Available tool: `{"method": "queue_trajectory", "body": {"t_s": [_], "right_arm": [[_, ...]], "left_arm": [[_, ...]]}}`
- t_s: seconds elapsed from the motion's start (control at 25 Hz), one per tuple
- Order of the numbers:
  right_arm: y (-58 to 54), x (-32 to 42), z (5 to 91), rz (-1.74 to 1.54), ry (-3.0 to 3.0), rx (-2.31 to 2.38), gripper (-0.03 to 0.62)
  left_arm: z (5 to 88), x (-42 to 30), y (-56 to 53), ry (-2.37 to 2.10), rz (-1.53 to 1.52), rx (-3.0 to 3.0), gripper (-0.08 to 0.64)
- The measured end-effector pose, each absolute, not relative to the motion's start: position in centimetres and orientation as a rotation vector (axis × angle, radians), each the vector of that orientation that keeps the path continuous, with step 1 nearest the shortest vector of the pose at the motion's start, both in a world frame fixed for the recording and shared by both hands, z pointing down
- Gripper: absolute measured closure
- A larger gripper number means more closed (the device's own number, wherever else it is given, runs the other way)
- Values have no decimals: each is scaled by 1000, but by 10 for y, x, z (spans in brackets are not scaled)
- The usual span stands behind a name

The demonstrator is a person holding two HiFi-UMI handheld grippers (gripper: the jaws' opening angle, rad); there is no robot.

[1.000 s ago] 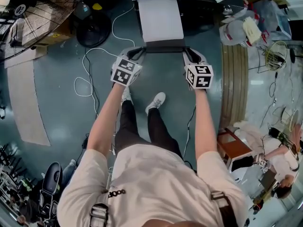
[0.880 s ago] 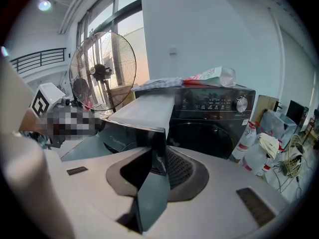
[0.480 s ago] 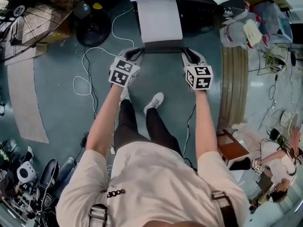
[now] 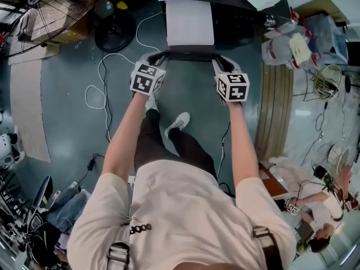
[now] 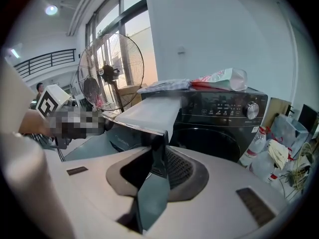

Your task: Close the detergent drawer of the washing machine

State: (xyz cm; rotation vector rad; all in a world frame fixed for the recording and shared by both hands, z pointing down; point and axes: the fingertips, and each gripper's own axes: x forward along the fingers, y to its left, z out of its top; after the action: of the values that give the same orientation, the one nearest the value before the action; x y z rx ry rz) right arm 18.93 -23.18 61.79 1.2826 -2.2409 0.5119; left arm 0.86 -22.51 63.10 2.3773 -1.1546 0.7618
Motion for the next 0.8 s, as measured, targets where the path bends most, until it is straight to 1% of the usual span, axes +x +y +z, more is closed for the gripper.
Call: {"method": "queue_trajectory", "body": {"t_s": [0.4, 0.8], "right_arm": [[-251, 188, 616, 500, -2251, 1292, 518], [-298, 182, 608, 494, -2230, 1292, 518]], "left_arm": [[631, 7, -245, -1205, 719, 2364, 488], [626, 1, -292, -1239, 671, 2344, 487]]}}
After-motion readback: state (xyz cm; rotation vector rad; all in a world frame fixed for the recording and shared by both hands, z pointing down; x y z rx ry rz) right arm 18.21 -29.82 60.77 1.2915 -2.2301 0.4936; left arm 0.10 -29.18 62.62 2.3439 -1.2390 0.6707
